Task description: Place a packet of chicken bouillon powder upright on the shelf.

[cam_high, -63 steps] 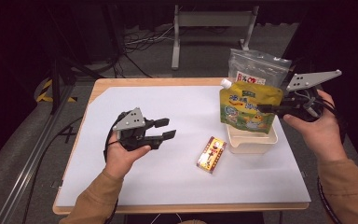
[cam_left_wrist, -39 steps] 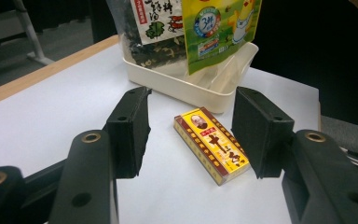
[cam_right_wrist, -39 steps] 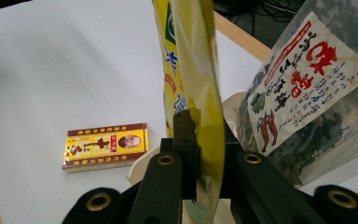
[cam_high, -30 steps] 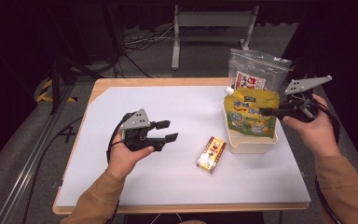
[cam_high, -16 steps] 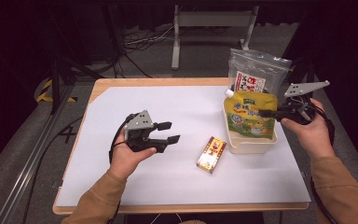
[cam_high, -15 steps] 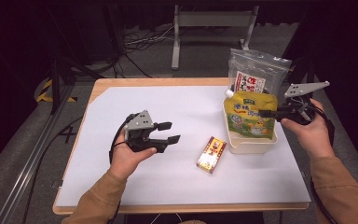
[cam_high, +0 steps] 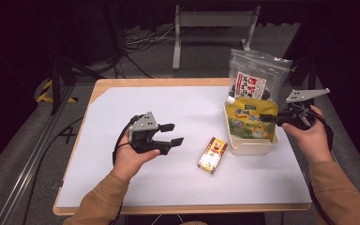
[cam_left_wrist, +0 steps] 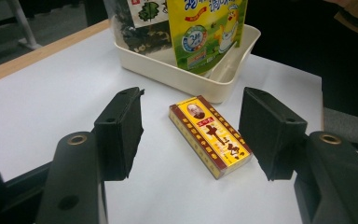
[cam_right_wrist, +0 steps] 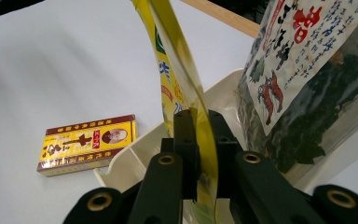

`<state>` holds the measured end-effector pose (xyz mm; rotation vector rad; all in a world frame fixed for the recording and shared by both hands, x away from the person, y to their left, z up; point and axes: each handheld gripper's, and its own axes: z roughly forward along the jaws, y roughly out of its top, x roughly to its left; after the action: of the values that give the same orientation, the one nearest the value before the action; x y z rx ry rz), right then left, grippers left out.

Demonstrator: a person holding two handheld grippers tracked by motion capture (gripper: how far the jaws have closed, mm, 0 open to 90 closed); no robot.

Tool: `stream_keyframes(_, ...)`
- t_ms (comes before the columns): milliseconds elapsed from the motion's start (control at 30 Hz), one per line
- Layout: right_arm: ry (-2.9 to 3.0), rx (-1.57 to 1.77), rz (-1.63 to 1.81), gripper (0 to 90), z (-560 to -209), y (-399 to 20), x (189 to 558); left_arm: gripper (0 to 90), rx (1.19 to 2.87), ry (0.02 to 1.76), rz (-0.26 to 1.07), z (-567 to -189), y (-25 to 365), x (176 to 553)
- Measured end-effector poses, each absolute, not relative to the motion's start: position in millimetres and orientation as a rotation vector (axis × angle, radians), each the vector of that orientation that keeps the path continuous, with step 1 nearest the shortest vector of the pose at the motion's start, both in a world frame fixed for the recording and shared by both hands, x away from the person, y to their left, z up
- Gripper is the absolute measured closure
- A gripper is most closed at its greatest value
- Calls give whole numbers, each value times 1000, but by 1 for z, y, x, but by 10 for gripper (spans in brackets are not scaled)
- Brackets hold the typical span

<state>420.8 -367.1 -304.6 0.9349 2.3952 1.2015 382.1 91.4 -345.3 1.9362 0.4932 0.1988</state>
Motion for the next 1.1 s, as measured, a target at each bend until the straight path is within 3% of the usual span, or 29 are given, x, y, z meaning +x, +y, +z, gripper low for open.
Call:
stream_keyframes(733,2407,1020,1131,800,-314,-376,416,290,2009,519,173,-364,74,388)
stream_keyframes(1100,2341,1045,1147,479,-303,-379,401,245,2055,563,148,-368,69,389)
